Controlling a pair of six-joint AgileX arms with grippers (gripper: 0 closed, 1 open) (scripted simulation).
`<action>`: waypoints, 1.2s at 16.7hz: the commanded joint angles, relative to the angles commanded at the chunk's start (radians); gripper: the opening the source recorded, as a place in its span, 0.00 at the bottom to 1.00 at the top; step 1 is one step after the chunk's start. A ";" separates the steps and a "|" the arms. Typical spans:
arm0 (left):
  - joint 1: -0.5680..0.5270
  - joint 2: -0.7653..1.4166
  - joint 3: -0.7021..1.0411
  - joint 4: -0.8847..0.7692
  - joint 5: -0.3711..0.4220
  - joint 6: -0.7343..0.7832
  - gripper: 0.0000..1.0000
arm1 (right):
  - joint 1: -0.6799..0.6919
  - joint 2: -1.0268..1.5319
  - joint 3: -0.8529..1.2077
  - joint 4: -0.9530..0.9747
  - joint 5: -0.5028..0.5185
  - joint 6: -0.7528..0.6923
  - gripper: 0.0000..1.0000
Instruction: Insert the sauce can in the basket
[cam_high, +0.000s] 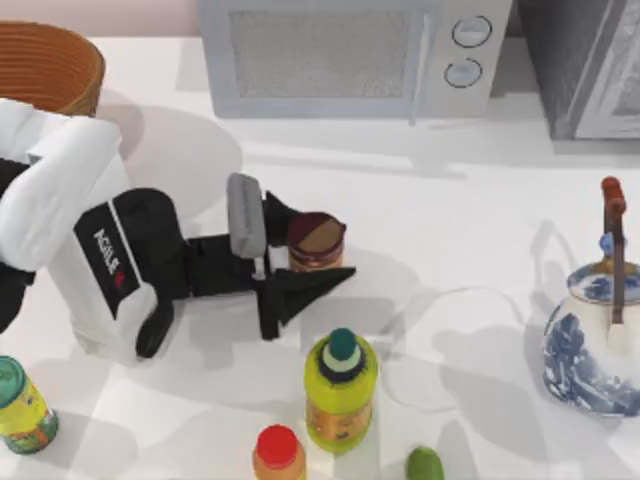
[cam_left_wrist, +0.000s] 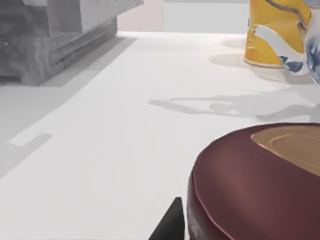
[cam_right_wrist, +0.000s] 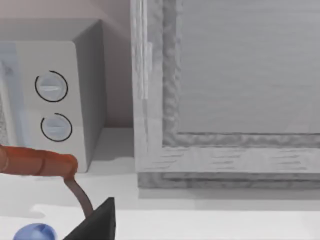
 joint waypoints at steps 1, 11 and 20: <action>0.003 -0.001 0.000 -0.001 0.000 0.001 0.00 | 0.000 0.000 0.000 0.000 0.000 0.000 1.00; 0.194 -0.308 0.155 -0.283 0.080 0.017 0.00 | 0.000 0.000 0.000 0.000 0.000 0.000 1.00; 0.689 -0.511 0.332 -0.783 0.193 0.037 0.00 | 0.000 0.000 0.000 0.000 0.000 0.000 1.00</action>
